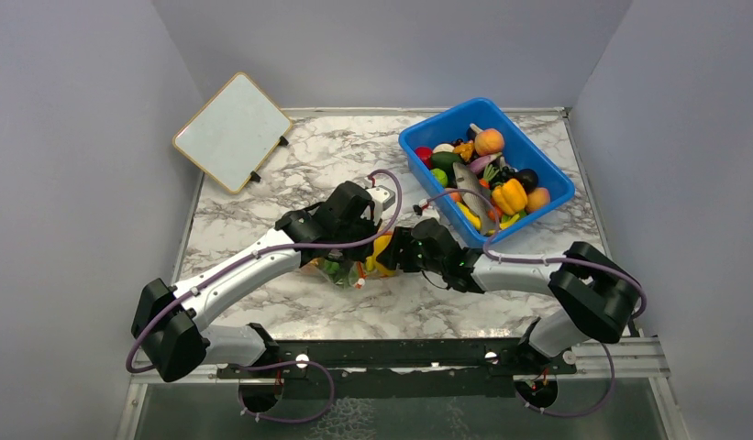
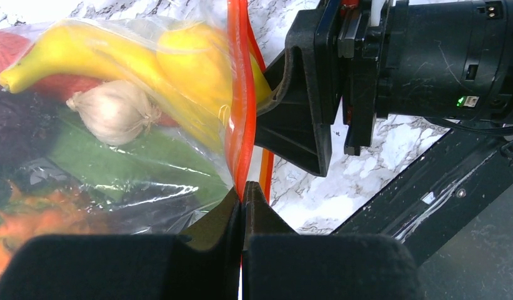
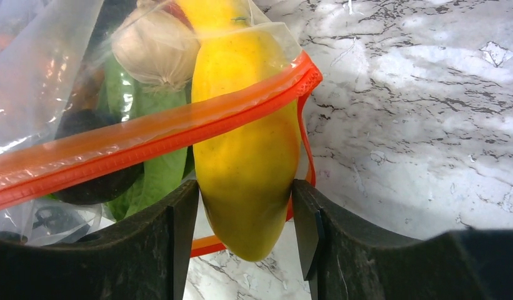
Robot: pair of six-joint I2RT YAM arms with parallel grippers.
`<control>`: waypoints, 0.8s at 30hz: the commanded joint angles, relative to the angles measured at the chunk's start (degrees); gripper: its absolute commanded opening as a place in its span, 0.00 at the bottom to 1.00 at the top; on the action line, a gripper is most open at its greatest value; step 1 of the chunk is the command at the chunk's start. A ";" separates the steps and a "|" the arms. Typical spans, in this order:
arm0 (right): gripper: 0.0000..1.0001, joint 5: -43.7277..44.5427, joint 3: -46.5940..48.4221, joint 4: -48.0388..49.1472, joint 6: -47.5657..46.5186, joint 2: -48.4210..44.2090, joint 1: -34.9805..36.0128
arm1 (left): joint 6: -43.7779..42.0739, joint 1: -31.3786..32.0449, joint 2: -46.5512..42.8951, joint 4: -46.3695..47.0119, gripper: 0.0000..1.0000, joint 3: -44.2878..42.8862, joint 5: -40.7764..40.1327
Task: Open the zip-top bag and remove the fake food
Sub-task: Pick up the fake fruit from the zipper food storage bag.
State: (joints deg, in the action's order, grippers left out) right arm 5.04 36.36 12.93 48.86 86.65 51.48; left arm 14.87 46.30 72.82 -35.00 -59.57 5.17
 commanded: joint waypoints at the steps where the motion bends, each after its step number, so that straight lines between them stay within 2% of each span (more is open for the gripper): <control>1: 0.57 -0.81 1.20 3.83 1.41 1.44 0.37 | 0.92 0.54 -1.60 1.81 0.00 0.33 2.14; 6: 0.56 -1.29 2.17 3.56 1.48 3.12 0.31 | 1.06 0.63 -1.69 1.81 0.00 0.31 2.13; 11: 0.37 -1.30 0.91 3.20 1.50 0.19 0.37 | 1.15 0.63 -2.05 1.84 0.00 0.54 0.69; 13: 0.34 -1.30 0.17 2.20 0.77 -2.31 0.37 | 1.49 0.60 -2.23 1.90 0.00 0.80 -0.23; 20: 0.31 -4.62 -3.57 -1.89 -3.25 -13.85 0.36 | 3.01 0.56 -2.74 3.35 0.00 2.12 -2.12; 24: 0.31 -4.74 -3.55 -9.95 -4.85 -18.68 0.29 | 4.02 0.60 -3.31 4.42 0.00 2.29 -3.32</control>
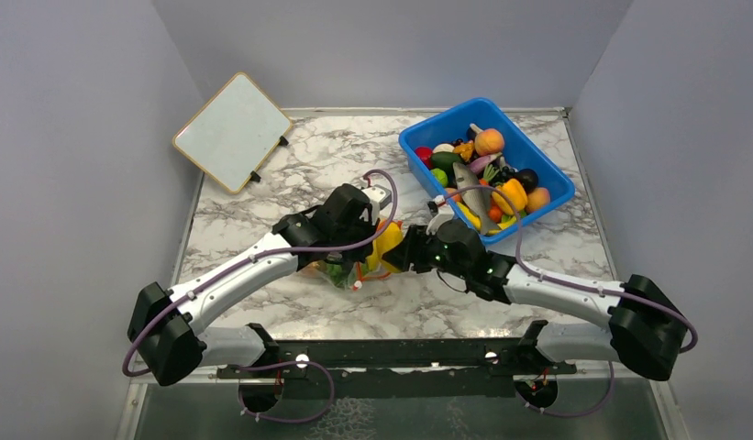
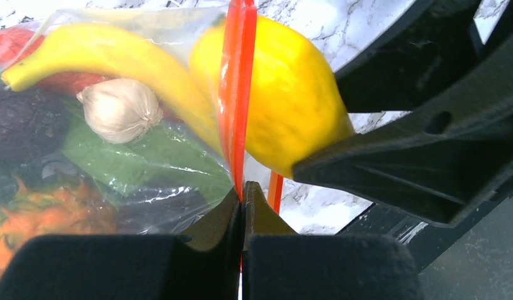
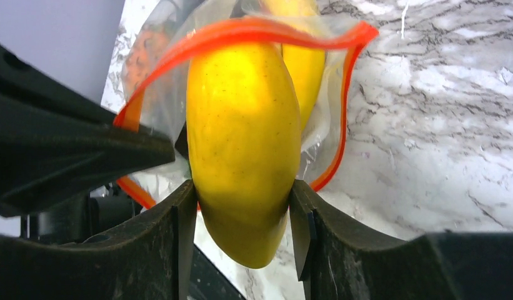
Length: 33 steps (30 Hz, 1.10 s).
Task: Open the zip-top bag and remove the fake food
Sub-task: Pick up the fake fruit from the zipper food storage bag.
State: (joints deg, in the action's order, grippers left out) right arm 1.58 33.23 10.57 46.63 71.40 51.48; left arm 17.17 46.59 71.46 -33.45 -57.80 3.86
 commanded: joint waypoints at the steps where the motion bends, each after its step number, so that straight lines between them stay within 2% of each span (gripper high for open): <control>1: 0.31 -0.74 -0.11 -10.52 -2.76 -4.34 0.27 | 1.91 0.30 -2.16 3.03 0.00 0.56 -2.42; 7: 0.30 5.91 1.38 -26.68 -3.55 -11.32 0.34 | 2.61 0.30 -4.09 4.53 0.00 1.89 -4.52; 12: 0.30 16.54 3.25 -32.65 -6.91 -19.05 0.30 | 2.87 0.27 -4.75 4.83 0.00 2.33 -5.78; 17: 0.30 25.90 7.49 -36.57 -10.57 -20.98 0.31 | 2.78 0.29 -4.84 4.80 0.00 2.08 -6.00; 20: 0.30 28.94 10.07 -37.26 -12.80 -21.15 0.29 | 2.91 0.29 -4.80 4.84 0.00 1.86 -5.79; 26: 0.30 26.99 12.43 -33.64 -17.80 -22.61 0.29 | 3.13 0.30 -4.49 4.80 0.00 1.74 -5.18; 28: 0.29 29.63 12.86 -33.45 -18.74 -22.79 0.32 | 3.29 0.34 -4.49 4.80 0.00 1.70 -5.03; 33: 0.13 40.34 16.53 -33.79 -23.58 -21.63 0.01 | 3.48 0.32 -4.41 4.87 0.00 1.47 -4.22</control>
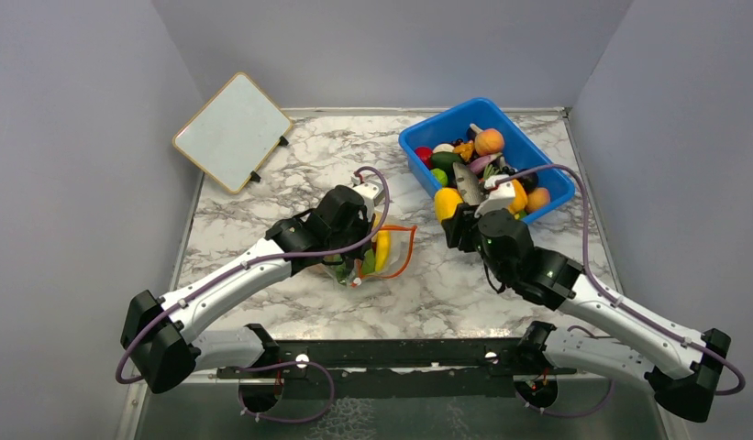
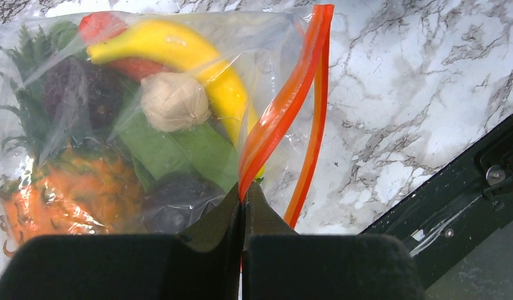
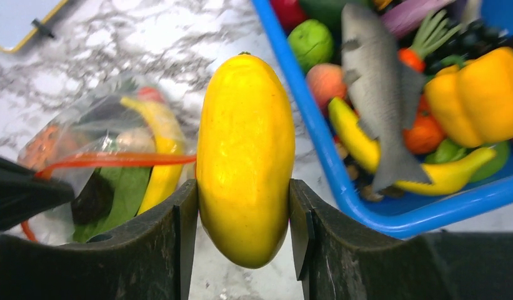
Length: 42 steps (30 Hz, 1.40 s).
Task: Open the zip-top bag and remove the fake food
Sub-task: Pick up the fake fruit from the zipper food storage bag, then place the fake fruit in the bin.
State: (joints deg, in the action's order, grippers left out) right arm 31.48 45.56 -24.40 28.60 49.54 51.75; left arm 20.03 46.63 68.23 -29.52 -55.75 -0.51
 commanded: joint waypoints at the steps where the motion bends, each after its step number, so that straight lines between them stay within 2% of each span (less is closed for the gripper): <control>1: 0.13 11.32 5.01 2.07 -7.28 0.66 -0.55 | 0.62 0.30 -1.09 0.91 0.00 -0.59 0.27; 4: 0.12 12.31 6.59 5.77 -12.21 2.97 -2.64 | 0.69 0.29 -0.78 0.93 0.00 -0.72 0.55; 6: 0.09 8.19 7.44 7.80 -13.51 4.99 -6.79 | 0.79 0.30 -0.66 0.94 0.00 -0.96 0.81; 10: 0.09 -15.62 12.71 7.22 -9.33 12.73 -24.63 | 0.65 0.26 -0.30 1.10 0.00 -1.61 2.09; 12: 0.09 -25.15 15.07 7.24 -7.59 17.34 -29.63 | 0.34 0.29 0.23 1.04 0.00 -2.39 3.06; 19: 0.09 -42.24 22.07 11.00 -3.45 32.12 -40.77 | 1.38 0.27 -0.16 1.04 0.00 -3.35 6.05; 25: 0.09 -50.99 36.18 7.12 -2.67 49.24 -45.82 | 1.81 0.26 -0.39 1.14 0.00 -4.20 7.86; 28: 0.12 -53.52 41.85 6.26 -4.03 55.85 -46.35 | 2.57 0.26 -0.17 1.29 0.00 -3.98 7.84; 33: 0.28 -54.34 51.14 -2.50 -7.29 65.59 -46.64 | 3.13 0.18 0.40 1.19 0.00 -3.79 8.51; 36: 0.48 -49.48 50.71 -3.80 -7.55 65.28 -46.77 | 2.95 0.22 0.29 1.13 0.00 -3.96 8.50; 38: 0.57 -46.02 51.30 -4.63 -8.98 63.91 -47.02 | 2.71 0.25 0.14 1.14 0.00 -3.80 8.60; 42: 0.61 -41.66 52.77 -5.76 -10.63 60.48 -47.01 | 2.48 0.26 -0.07 1.17 0.00 -3.35 8.14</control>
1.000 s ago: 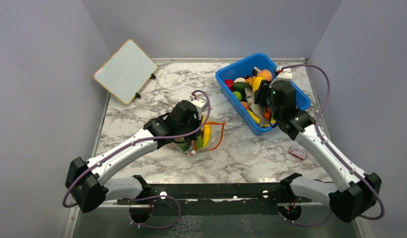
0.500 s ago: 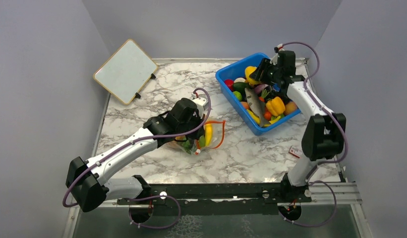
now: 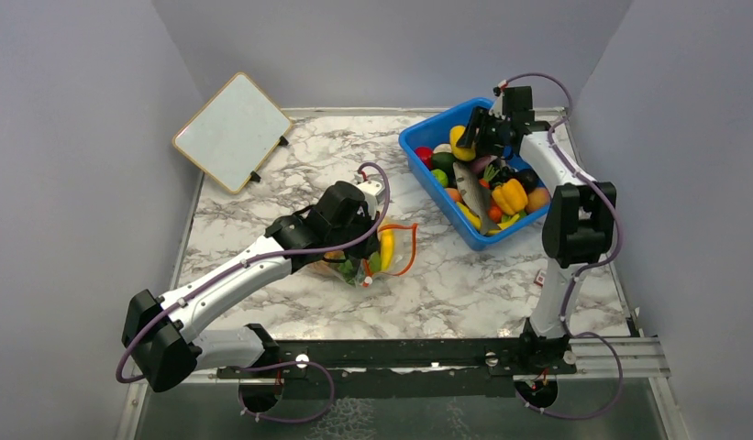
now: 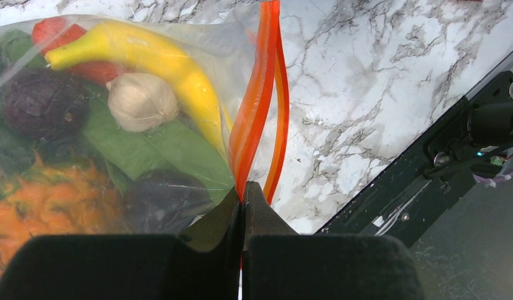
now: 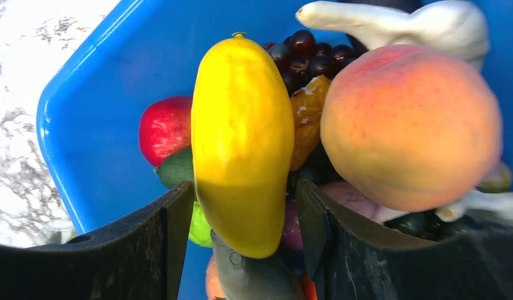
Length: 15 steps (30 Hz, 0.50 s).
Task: Open the zip-top bag and remove the fake food
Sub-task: Place the fake fruit in the bin.
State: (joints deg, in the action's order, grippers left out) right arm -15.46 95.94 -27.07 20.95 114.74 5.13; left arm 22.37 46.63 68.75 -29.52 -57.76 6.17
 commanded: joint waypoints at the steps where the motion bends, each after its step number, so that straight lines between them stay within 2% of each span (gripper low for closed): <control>1: 0.61 5.00 1.57 -2.10 -3.25 -5.82 -0.38 | 0.21 0.26 -0.63 1.19 0.00 -1.32 1.39; 6: 0.62 1.72 -1.77 -0.14 -3.38 -8.30 -0.35 | 0.31 0.26 -0.88 1.19 0.00 -1.42 1.20; 10: 0.36 -10.44 -4.72 3.56 -3.04 -6.23 -0.25 | 0.39 0.22 -1.40 1.18 0.00 -0.93 0.95; 13: 0.22 -8.96 0.61 -1.71 -2.38 -0.12 0.09 | 0.44 0.22 -1.63 1.13 0.00 -0.73 1.19; 15: 0.21 -7.43 5.20 -5.75 -2.85 4.11 0.22 | 0.71 0.23 -2.00 1.13 0.00 -0.49 1.25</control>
State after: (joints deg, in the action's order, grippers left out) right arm -21.32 95.13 -26.89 18.31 111.09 5.15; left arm 22.41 46.63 68.71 -29.52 -57.76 6.17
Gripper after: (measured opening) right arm 0.222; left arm 0.012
